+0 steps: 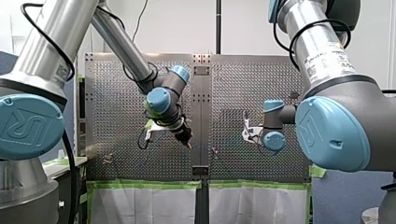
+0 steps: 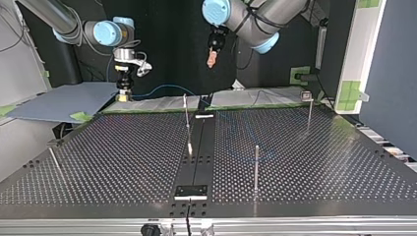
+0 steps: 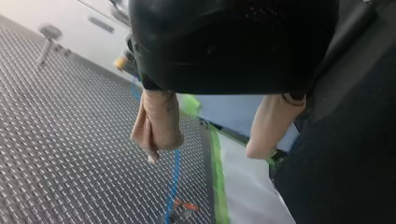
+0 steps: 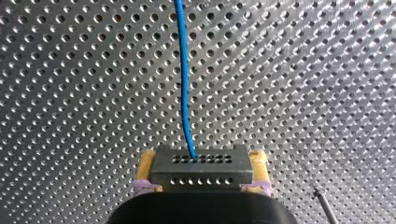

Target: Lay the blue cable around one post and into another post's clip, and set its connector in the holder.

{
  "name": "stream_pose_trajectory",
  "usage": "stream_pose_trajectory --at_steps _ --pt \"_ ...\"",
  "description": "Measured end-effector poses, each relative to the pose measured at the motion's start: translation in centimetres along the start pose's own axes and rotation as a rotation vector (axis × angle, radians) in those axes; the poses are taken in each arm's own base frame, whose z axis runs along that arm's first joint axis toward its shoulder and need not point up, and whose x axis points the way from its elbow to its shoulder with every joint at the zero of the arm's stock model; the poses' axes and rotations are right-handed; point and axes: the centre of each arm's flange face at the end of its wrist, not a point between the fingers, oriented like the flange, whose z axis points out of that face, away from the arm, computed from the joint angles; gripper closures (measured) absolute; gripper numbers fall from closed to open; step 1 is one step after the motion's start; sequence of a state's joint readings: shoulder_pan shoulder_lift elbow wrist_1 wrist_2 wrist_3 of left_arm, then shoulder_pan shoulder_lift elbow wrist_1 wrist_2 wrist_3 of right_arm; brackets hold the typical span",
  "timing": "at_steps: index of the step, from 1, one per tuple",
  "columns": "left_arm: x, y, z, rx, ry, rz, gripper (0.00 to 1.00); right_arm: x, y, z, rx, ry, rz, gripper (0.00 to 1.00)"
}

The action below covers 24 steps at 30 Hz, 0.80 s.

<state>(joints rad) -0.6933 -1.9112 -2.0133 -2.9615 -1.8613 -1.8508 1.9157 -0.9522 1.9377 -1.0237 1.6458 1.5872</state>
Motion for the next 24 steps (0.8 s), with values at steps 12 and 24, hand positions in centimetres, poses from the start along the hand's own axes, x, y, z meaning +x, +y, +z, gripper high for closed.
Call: stream_pose_trajectory --at_steps 12,24 --pt "1.9 0.5 1.1 -0.020 -0.038 0.025 0.00 -0.7 -3.0 -2.1 0.089 0.000 0.016 1.00" --pt "2.3 -0.5 2.4 0.024 -0.106 -0.051 0.00 -0.4 -5.4 -3.3 0.134 -0.013 0.018 1.00"
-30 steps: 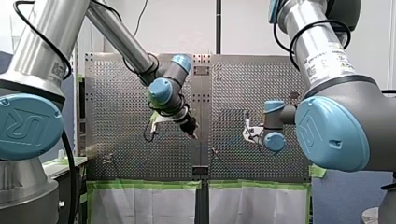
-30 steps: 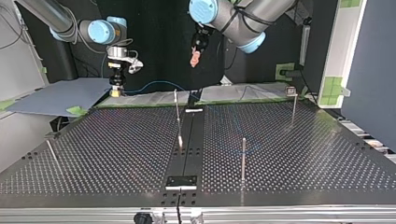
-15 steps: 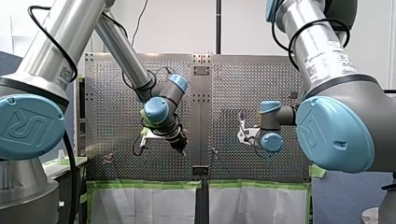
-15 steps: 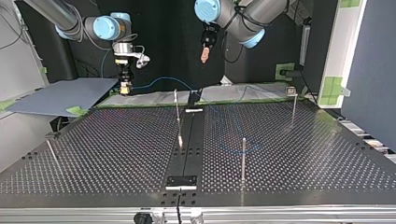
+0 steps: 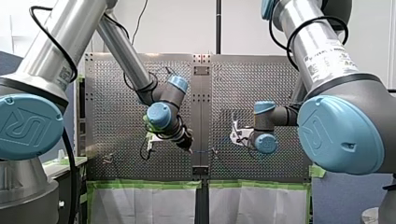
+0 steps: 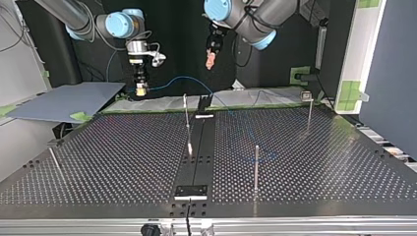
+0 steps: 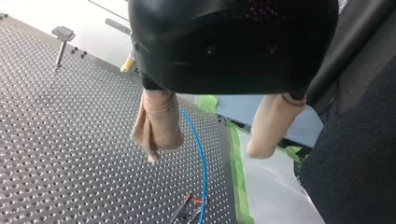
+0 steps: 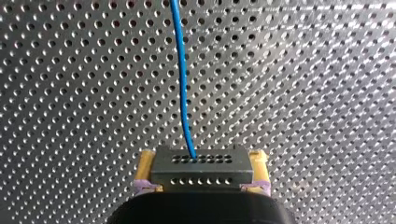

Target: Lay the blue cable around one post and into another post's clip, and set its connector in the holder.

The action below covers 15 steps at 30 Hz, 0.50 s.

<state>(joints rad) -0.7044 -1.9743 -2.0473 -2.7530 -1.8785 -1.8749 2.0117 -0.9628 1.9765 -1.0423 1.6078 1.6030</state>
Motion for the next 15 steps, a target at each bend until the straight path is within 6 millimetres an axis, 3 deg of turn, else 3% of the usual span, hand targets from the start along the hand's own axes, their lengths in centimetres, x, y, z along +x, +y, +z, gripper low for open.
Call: stream_pose_trajectory --at_steps 15 --pt "3.2 0.0 3.5 -0.007 -0.028 -0.049 0.00 1.3 -1.6 -0.5 0.025 -0.001 0.002 1.00"
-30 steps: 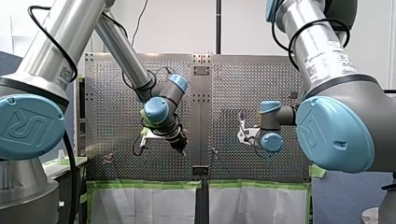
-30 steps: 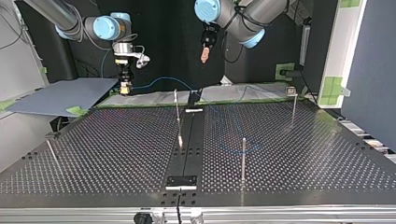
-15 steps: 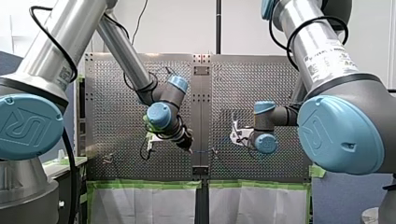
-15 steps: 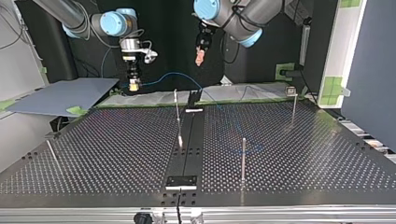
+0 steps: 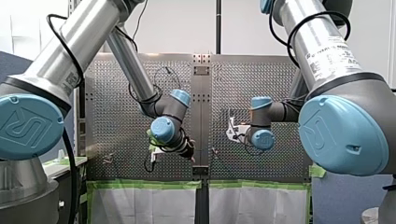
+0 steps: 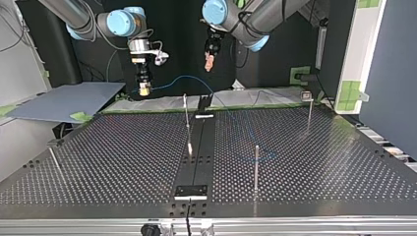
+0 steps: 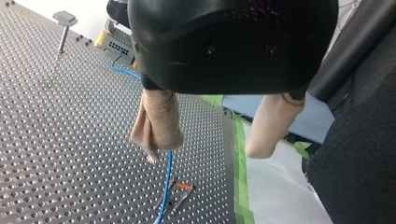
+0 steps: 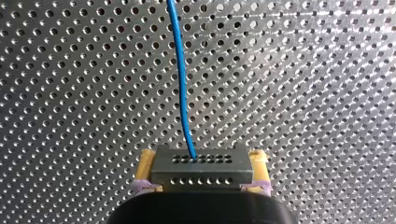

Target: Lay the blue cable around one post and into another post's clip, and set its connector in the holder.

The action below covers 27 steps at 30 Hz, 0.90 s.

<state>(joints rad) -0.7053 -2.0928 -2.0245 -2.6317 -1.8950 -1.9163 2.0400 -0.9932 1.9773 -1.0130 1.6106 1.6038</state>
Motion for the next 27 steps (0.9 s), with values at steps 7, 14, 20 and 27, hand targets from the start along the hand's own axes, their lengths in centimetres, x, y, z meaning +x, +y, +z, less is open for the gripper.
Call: stream_pose_trajectory --at_steps 7,14,20,27 --pt "0.0 -0.6 1.4 0.022 -0.047 -0.049 0.00 -0.1 -1.7 -0.6 0.023 -0.007 -0.001 1.00" --pt "-1.2 -1.5 2.5 0.057 -0.114 -0.100 0.00 -0.1 -2.6 -0.9 0.034 -0.008 -0.001 1.00" --pt "-2.3 -2.2 3.3 0.086 -0.168 -0.144 0.00 0.1 -3.0 -1.0 0.041 -0.003 0.001 1.00" --pt "-2.7 -2.6 4.8 0.100 -0.218 -0.171 0.00 0.8 -3.2 -1.0 0.045 0.008 0.005 1.00"
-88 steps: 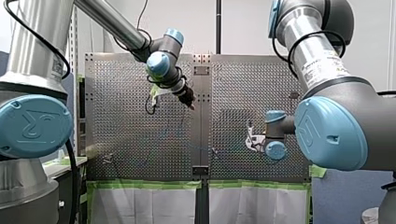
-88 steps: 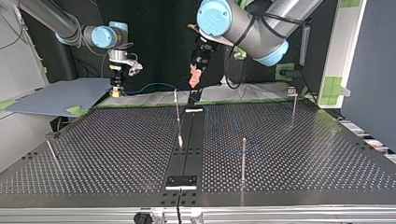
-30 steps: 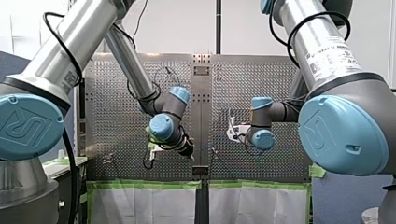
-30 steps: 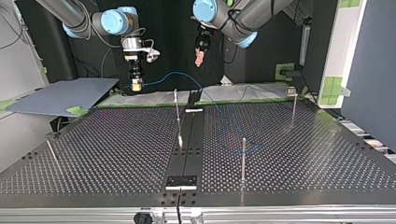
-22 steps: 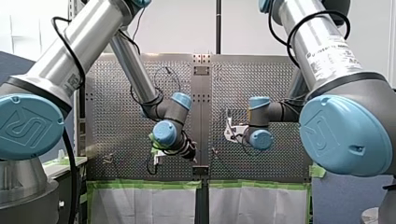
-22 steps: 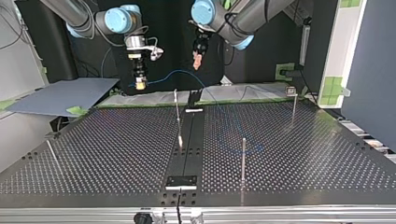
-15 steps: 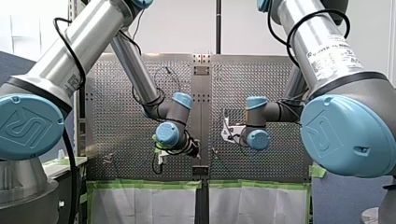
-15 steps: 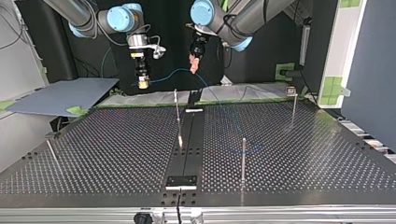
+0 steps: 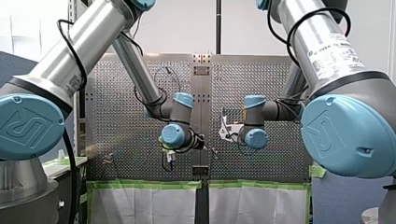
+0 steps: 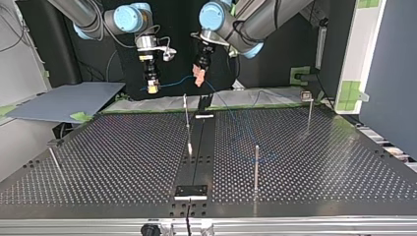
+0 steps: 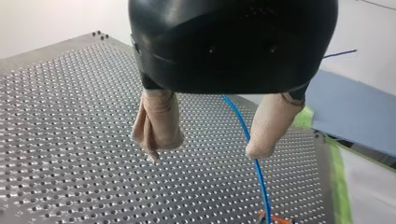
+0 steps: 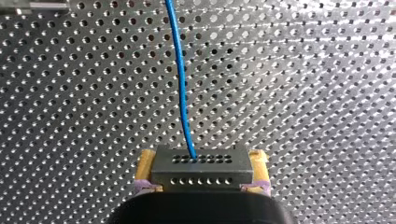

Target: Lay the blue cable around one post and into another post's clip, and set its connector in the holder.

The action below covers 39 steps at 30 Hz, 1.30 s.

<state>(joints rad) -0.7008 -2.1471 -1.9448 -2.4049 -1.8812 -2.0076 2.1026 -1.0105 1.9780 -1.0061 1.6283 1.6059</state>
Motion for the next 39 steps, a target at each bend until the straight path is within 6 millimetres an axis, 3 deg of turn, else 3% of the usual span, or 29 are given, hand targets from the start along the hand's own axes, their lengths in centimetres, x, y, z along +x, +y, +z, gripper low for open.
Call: stream_pose_trajectory --at_steps 12,31,39 --pt "1.5 -0.8 3.5 0.042 -0.067 -0.047 0.00 3.5 -0.4 0.1 0.015 0.039 0.023 1.00" --pt "0.4 -2.7 5.3 0.235 -0.137 -0.223 0.00 3.1 0.0 -0.4 0.018 0.043 0.022 1.00" --pt "0.2 -1.4 5.8 0.218 -0.104 -0.215 0.00 3.1 0.2 -0.3 0.013 0.047 0.024 1.00"
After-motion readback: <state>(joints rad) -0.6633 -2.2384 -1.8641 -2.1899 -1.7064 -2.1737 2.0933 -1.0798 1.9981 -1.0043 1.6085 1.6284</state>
